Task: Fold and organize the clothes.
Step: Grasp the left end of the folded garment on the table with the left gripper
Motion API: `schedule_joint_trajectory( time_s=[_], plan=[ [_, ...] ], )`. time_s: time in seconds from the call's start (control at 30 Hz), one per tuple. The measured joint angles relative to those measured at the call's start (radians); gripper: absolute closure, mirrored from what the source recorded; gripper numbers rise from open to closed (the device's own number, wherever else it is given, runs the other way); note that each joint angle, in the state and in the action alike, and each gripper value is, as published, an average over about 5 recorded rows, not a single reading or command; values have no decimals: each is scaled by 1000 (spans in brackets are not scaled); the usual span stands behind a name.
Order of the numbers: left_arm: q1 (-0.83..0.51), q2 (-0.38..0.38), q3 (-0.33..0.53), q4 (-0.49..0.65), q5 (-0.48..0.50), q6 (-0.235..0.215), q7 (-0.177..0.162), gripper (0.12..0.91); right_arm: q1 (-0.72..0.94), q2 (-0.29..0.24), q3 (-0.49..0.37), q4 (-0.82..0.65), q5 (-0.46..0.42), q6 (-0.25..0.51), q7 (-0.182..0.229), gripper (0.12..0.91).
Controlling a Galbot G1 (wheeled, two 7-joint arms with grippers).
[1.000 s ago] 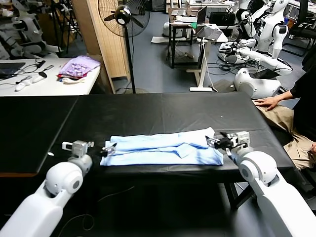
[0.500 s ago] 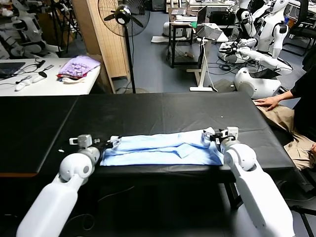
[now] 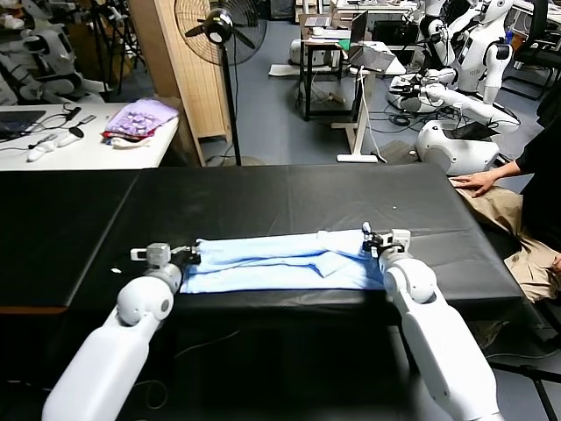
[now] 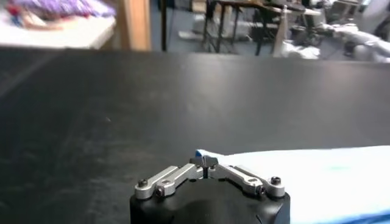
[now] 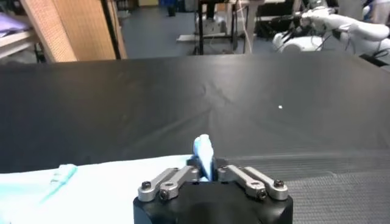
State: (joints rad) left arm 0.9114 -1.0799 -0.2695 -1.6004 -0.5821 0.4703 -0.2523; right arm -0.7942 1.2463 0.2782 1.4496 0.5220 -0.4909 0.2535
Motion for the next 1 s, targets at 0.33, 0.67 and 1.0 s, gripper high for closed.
schedule_joint_trajectory(
  time_s=[0.33,0.67,1.0],
  plan=[
    [-8,-17,0,23,51,-13,27,840,-41,-5,12,53,-4,1,-38,595],
    [32,28,-25,-53,-11,2,26,335,-99,-59,53,186,31,-24,-37,232],
    [127,19,-98,-129,-106,5,21,232,-161,-91,93,292,52,-25,-40,227]
  ],
)
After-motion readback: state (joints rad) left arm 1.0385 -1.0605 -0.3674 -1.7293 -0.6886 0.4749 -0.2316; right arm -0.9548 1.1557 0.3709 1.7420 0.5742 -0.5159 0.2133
